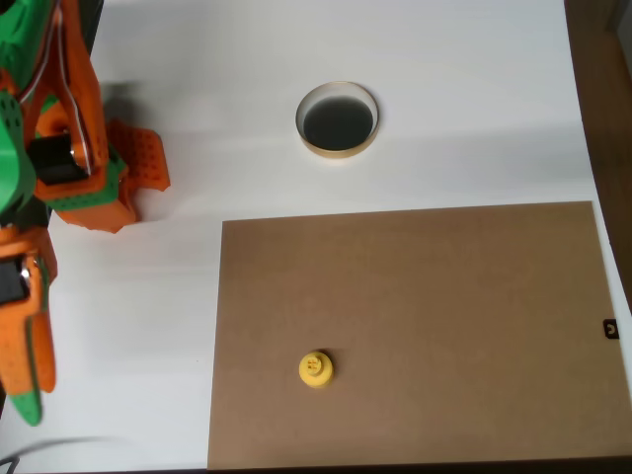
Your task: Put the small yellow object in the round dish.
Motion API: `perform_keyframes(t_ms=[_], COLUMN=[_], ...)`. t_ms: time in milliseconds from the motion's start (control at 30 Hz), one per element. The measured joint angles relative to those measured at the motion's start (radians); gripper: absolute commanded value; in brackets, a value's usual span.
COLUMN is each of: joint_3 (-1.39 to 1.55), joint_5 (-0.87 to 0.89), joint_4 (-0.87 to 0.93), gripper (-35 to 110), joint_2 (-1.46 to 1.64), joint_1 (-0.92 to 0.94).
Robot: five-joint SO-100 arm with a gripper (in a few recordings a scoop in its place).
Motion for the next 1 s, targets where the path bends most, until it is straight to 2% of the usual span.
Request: perform_keyframes(t_ms=[367,733,1000], joint_3=[-0.195,-0.325,-0.546], joint_5=[-0.055,-0.046,-0.023], joint_4=[0.129,0.141,0.209], gripper=[19,22,24], joint_2=[-0.334,-0.621,-0.925], joint_1=[-0.268,-0.374,-0.425])
